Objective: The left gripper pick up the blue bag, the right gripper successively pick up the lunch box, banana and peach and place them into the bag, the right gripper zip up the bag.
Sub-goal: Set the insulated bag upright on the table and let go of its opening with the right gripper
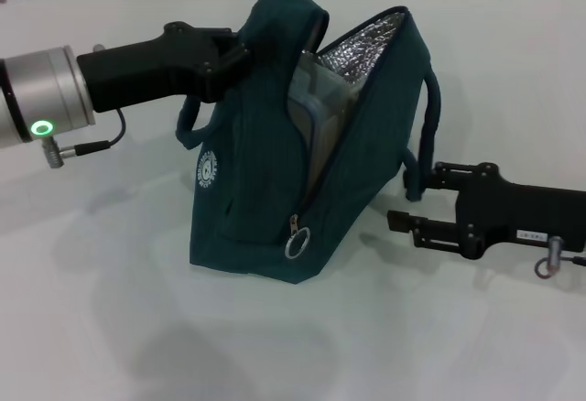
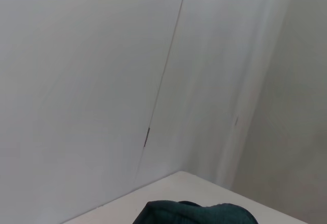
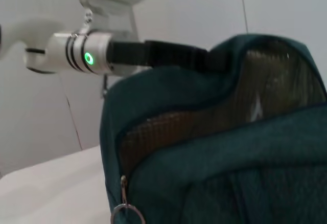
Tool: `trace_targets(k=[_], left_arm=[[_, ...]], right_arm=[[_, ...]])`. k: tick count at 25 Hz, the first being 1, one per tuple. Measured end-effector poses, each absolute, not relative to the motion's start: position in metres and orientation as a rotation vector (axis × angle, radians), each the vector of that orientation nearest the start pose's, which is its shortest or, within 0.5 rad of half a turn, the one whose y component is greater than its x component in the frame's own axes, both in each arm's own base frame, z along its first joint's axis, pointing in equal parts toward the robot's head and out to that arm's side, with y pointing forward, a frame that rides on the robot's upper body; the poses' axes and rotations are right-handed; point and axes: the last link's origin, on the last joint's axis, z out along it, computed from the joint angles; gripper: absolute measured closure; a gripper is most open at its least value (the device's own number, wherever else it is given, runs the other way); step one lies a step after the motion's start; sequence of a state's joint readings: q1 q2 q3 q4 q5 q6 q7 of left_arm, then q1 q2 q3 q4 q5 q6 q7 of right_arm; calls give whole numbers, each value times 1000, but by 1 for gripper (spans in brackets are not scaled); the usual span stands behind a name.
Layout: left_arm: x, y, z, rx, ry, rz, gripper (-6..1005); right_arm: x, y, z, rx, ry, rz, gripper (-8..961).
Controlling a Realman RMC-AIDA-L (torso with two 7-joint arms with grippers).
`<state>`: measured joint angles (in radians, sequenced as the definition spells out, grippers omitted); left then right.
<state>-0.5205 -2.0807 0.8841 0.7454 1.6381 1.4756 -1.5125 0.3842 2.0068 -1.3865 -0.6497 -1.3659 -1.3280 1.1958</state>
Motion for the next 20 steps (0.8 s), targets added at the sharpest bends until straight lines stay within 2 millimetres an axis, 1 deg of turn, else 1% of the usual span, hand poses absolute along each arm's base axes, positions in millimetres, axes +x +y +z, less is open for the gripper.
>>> trace_targets(k=[4, 8, 11, 13, 14, 20], left_arm=[[-215, 356, 15, -2585, -622, -986, 960], [-217, 355, 14, -2580, -627, -988, 960], [-219, 353, 12, -2578, -619, -991, 961], [-220, 353, 11, -2577, -613, -992, 961], [-221, 352, 10, -2573, -611, -999, 961], [-228, 343, -3, -2532, -529, -1070, 962]], right_arm=[[250, 312, -40, -2755, 429, 765, 354], [251, 312, -39, -2742, 411, 773, 441], [253, 310, -37, -2705, 366, 795, 506], [254, 309, -34, -2655, 353, 844, 549], [255, 309, -31, -2620, 346, 877, 571], [264, 302, -4, -2411, 327, 1086, 803]])
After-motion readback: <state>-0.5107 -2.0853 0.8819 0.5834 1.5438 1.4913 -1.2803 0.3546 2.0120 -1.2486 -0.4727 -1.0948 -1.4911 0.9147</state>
